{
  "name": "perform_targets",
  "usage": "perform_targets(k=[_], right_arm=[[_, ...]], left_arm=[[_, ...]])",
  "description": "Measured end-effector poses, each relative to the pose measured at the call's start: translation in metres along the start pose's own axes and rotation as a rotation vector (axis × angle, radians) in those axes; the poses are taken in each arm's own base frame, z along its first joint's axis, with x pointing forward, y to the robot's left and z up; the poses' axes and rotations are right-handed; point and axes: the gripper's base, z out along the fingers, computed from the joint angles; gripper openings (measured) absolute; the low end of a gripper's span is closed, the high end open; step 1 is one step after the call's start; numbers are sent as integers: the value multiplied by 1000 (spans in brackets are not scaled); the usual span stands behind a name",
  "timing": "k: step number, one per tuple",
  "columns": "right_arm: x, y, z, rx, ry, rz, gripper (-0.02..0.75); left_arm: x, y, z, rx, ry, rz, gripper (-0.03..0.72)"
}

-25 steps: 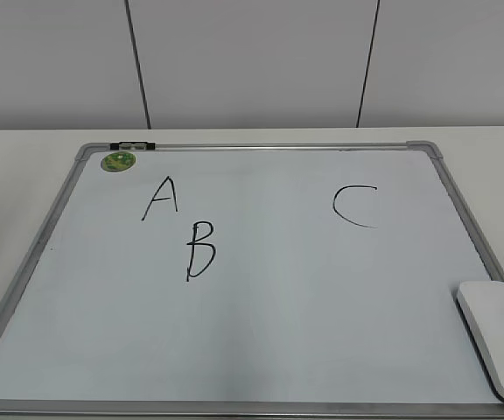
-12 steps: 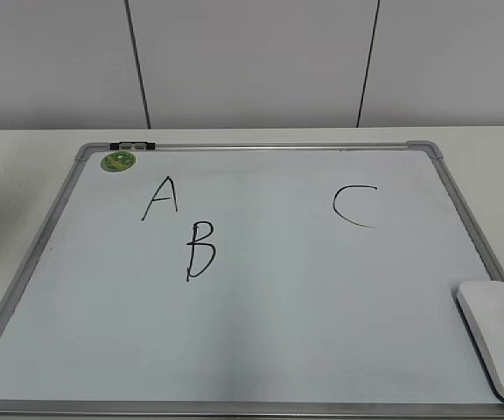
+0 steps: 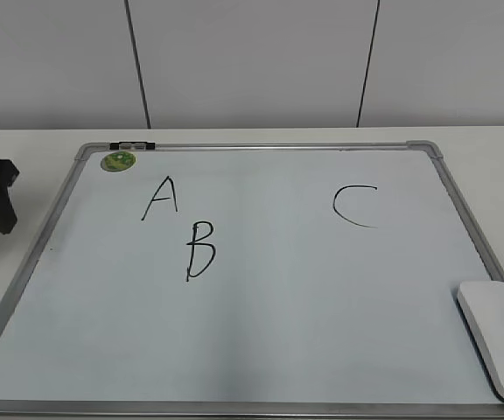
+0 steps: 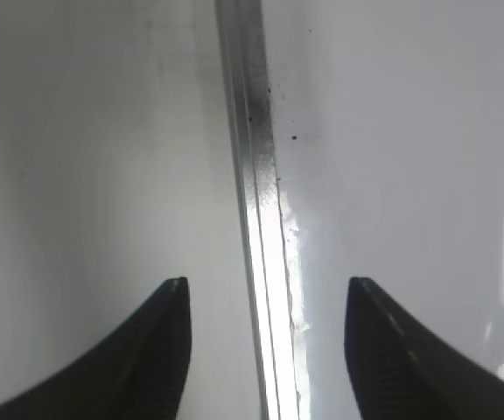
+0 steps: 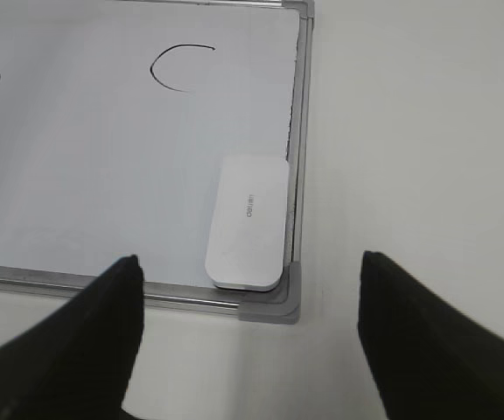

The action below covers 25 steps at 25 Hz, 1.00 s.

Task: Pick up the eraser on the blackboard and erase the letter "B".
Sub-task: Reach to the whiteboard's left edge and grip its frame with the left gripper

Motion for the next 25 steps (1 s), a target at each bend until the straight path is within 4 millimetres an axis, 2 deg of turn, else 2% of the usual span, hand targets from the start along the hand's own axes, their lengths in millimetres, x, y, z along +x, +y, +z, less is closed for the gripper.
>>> perform_targets(k=[3,12,19,25], right_arm=[[0,0,0,0,0,0,586],[0,0,0,0,0,0,587],[0,0,0,0,0,0,586],[0,0,0,0,0,0,587]], left_arm=[[-4,3,16,-2,16,-3,357],[-12,7,47,-3,25,-19,336],[-19,10,62,-1,41,-23,291],[-33,11,66,-6,8,-20,283]])
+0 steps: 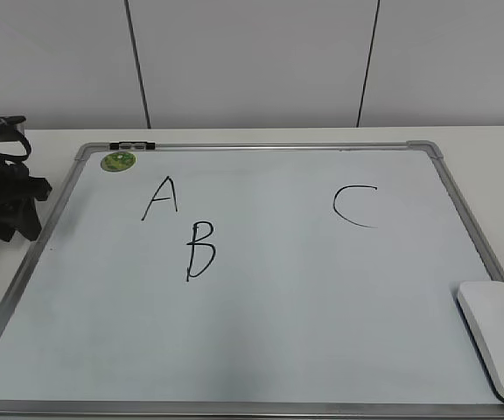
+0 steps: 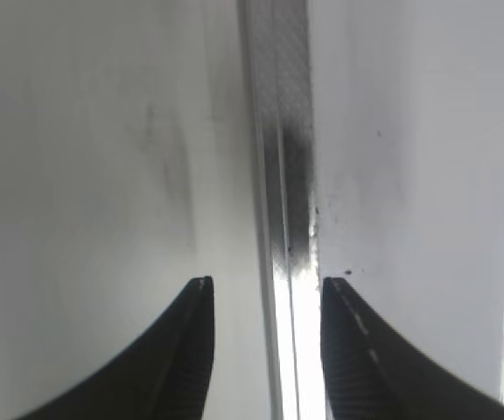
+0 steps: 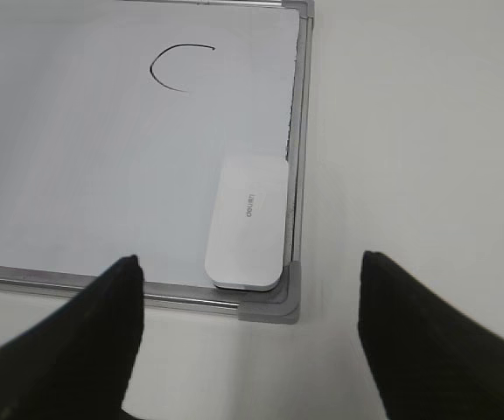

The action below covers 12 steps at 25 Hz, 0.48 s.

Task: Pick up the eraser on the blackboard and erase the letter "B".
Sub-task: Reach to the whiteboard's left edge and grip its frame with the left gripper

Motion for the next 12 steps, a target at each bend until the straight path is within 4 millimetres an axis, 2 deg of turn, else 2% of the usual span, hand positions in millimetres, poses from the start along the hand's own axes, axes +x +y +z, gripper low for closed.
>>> perform_targets(k=[12], right_arm=[[0,0,0,0,0,0,586]], left_arm=[[-4,3,23,-1,41,-3,249]])
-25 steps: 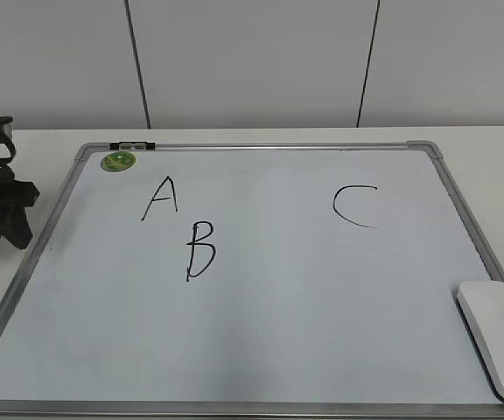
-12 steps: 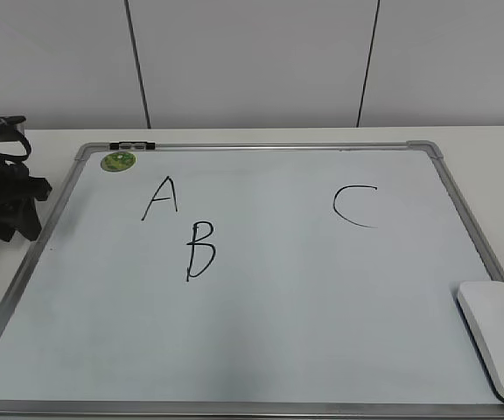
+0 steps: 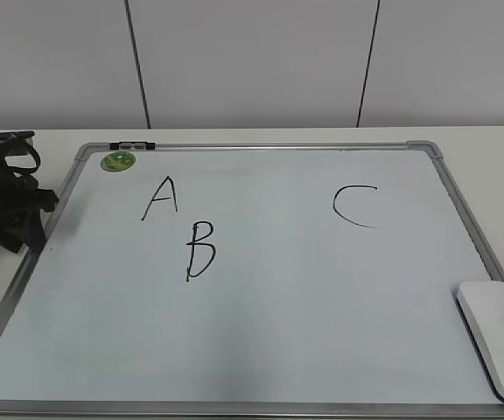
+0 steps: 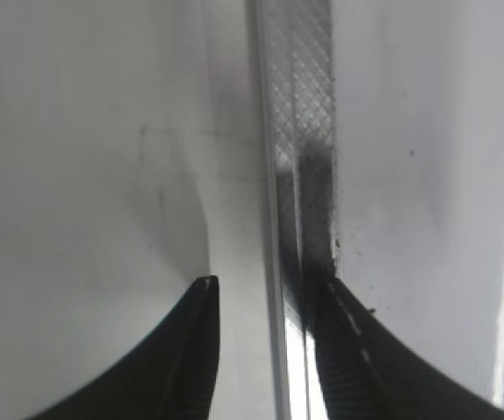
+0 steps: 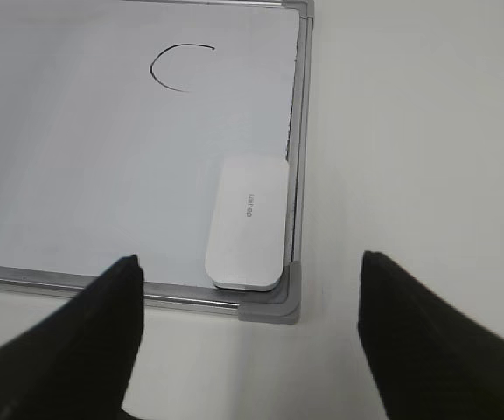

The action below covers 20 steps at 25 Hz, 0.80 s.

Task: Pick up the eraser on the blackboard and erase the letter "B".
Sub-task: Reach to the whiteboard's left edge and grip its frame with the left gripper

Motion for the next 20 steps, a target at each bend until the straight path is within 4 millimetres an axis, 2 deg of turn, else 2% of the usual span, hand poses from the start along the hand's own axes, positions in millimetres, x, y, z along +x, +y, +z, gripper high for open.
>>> perform_targets(k=[8,11,14,20], right_arm=[[0,0,0,0,0,0,587],[0,0,0,0,0,0,586],[0,0,0,0,0,0,586],[0,0,0,0,0,0,587]], left_arm=[[0,-1,1,7,0,-6,217],[-1,-1,2,19,12,-15,142],[-1,-2,4,31,24,-24,32],[-1,-2,4,37,29,-38,11]])
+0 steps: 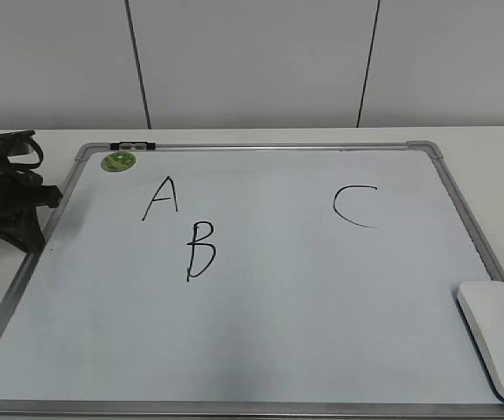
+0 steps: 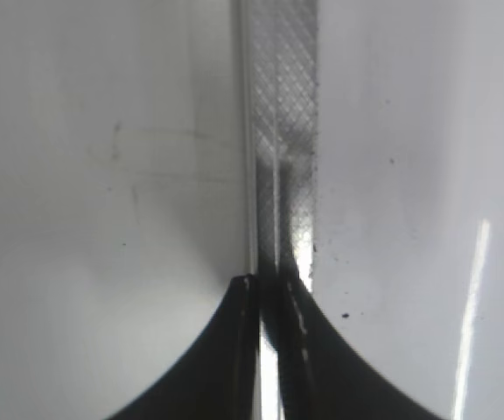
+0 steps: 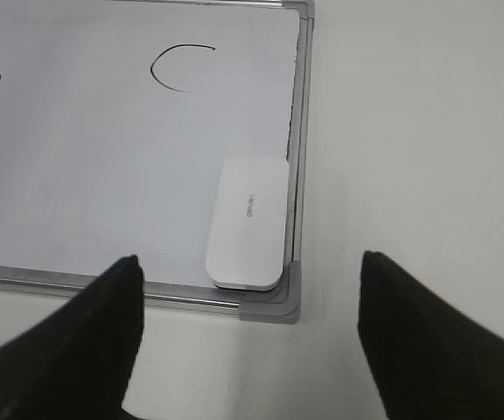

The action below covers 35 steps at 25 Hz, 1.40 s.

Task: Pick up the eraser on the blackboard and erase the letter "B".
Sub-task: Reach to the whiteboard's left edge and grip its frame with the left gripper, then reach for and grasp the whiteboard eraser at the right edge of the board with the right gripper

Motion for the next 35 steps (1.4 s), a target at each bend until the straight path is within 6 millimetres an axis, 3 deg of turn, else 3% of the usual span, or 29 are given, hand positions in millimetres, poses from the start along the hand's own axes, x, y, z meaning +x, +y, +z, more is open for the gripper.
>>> perform_targets(k=[35], right_arm=[[-1,-1,-1,8,-7,-4,587]], left_arm=[[1,0,0,2,6,-1,11]])
